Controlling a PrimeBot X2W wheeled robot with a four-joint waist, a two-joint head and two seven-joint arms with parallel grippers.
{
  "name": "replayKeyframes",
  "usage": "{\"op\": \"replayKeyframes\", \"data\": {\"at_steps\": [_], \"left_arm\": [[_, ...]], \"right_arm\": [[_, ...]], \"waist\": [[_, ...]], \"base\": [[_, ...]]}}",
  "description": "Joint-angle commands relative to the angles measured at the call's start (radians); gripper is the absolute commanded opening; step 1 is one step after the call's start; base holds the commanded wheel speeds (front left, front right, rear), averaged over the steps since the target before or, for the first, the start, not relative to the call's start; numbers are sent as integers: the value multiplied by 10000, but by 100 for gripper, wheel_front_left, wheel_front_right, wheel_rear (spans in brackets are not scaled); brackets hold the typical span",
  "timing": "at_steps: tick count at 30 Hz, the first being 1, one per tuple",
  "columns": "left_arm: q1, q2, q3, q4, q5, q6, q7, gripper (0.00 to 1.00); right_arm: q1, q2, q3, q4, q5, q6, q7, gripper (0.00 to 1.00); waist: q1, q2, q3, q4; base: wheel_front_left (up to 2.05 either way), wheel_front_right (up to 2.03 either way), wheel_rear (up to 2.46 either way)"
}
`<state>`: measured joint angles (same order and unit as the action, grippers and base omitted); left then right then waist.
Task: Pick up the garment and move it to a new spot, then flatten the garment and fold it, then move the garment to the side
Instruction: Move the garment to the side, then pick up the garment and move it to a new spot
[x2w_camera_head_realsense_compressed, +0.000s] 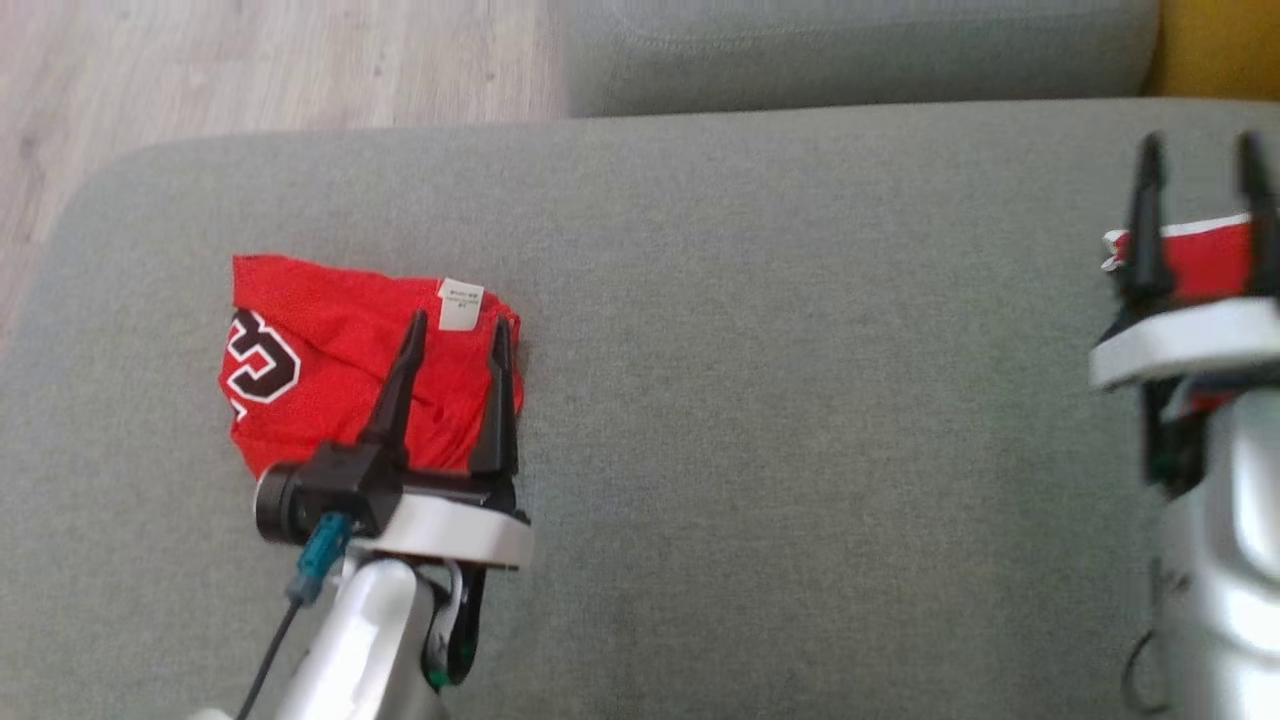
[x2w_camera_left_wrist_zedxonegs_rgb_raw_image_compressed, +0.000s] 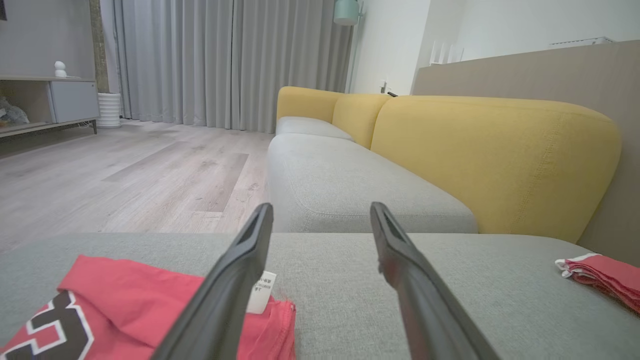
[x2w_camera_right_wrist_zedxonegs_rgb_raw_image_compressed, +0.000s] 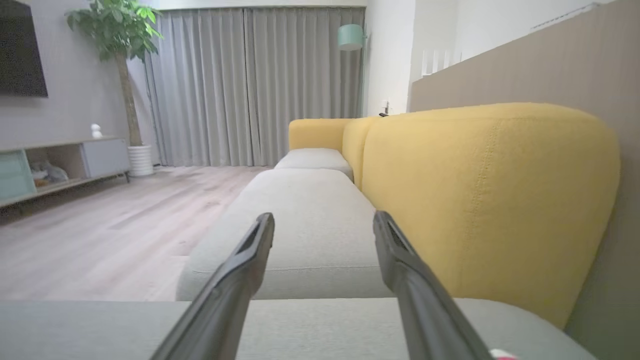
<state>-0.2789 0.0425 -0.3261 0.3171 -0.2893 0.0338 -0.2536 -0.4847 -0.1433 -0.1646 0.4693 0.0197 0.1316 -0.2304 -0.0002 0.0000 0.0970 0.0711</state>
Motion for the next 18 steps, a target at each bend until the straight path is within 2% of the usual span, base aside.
{"op": "replayKeyframes", "data": {"at_steps": [1, 7, 18], "left_arm": [[-70, 77, 354, -324, 37, -40, -82, 100], [416, 77, 381, -179, 3, -84, -82, 100], [1105, 77, 570, -191, -204, -27, -82, 100]], "right_arm": [[105, 190, 237, -627, 184, -9, -109, 100], [1788, 852, 535, -1647, 796, -9, -193, 100], [4116, 928, 997, -2180, 1219, -9, -310, 100]], "waist": [[2, 0, -142, -34], [2, 0, -486, -4], [2, 0, -817, 35]], "base": [[0, 0, 0], [0, 0, 0], [0, 0, 0]]}}
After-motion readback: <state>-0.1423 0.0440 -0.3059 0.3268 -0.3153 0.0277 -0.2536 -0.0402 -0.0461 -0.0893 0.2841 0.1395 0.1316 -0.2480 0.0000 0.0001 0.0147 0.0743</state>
